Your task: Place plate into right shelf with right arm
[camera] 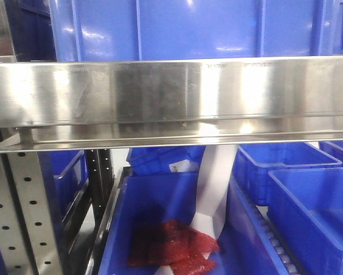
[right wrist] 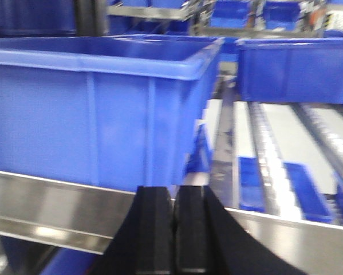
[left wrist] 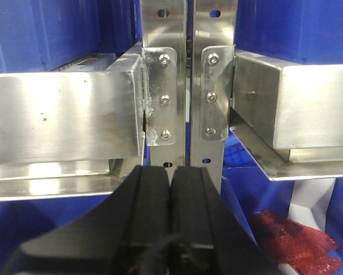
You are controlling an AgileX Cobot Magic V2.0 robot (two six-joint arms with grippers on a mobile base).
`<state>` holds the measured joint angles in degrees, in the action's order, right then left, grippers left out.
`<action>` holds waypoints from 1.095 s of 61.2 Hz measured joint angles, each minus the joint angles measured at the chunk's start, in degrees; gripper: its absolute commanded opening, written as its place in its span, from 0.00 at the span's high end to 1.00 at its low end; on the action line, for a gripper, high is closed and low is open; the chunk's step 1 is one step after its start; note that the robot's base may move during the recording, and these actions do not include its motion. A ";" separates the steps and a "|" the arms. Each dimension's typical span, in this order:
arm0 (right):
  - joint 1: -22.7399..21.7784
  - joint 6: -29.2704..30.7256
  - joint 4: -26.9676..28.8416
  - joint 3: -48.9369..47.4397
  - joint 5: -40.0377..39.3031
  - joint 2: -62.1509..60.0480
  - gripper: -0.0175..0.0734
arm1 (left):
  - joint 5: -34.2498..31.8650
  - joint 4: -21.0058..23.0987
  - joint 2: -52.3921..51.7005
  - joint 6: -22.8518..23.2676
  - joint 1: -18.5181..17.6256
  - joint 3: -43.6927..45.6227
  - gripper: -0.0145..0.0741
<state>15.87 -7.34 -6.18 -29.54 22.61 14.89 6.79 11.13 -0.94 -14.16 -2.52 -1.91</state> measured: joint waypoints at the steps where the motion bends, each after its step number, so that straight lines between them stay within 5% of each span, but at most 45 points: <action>1: -0.61 0.53 0.40 0.55 -0.50 -0.31 0.78 | 0.00 0.00 0.00 0.00 0.00 0.00 0.89; 21: -10.64 9.21 6.90 17.78 -11.41 -9.99 0.78 | 0.00 0.00 0.00 0.00 0.00 0.00 0.89; 36: -11.26 9.68 7.28 30.41 -20.37 -15.31 0.78 | 0.00 0.00 0.00 0.00 0.00 0.00 0.89; 67: -11.38 9.69 7.85 31.10 -20.91 -15.47 0.78 | 0.00 0.00 0.00 0.00 0.00 0.00 0.89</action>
<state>4.49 2.36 1.67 1.56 1.69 -0.58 6.79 11.13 -0.94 -14.16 -2.52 -1.91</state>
